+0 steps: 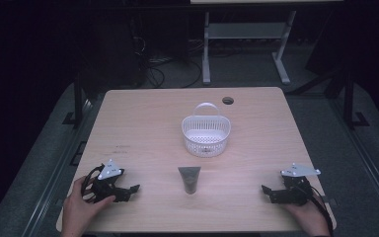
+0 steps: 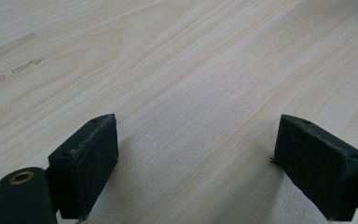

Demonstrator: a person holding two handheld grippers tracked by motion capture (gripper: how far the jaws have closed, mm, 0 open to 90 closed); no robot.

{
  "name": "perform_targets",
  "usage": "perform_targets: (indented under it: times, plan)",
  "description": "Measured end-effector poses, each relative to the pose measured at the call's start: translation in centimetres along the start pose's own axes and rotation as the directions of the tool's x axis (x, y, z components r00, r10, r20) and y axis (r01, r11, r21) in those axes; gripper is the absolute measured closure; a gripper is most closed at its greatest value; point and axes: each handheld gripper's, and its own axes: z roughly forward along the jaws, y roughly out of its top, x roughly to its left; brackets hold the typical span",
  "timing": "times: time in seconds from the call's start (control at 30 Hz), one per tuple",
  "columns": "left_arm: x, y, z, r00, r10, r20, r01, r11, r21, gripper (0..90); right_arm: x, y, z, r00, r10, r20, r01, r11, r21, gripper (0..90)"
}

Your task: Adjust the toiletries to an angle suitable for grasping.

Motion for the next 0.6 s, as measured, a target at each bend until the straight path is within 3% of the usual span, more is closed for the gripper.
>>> perform_targets:
  times: [0.13,0.23,0.37,0.4,0.6]
  plan:
    - [0.0,0.0,0.0,1.0,0.0,0.0,0.0,1.0,0.0,12.5,0.0,-0.1,-0.2,1.0,-0.003,-0.002,0.003,1.0,-0.013,15.8]
    - [0.0,0.0,0.0,1.0,0.0,0.0,0.0,1.0,0.0,12.6,0.0,0.0,-0.4,0.9995,-0.021,-0.024,0.021,1.0,-0.019,27.6]
    - [0.0,0.0,0.0,1.0,0.0,0.0,0.0,1.0,0.0,12.5,0.2,0.4,-0.5,0.9985,-0.029,-0.047,0.028,0.999,-0.026,34.5]
    - [0.0,0.0,0.0,1.0,-0.001,-0.001,0.001,1.0,-0.001,12.5,0.4,0.6,-0.8,0.9968,-0.038,-0.07,0.035,0.999,-0.04,41.5]
    - [0.0,0.0,0.0,1.0,0.0,0.0,0.0,1.0,-0.001,12.5,1.1,1.3,-1.3,0.9882,-0.054,-0.143,0.047,0.997,-0.053,62.9]
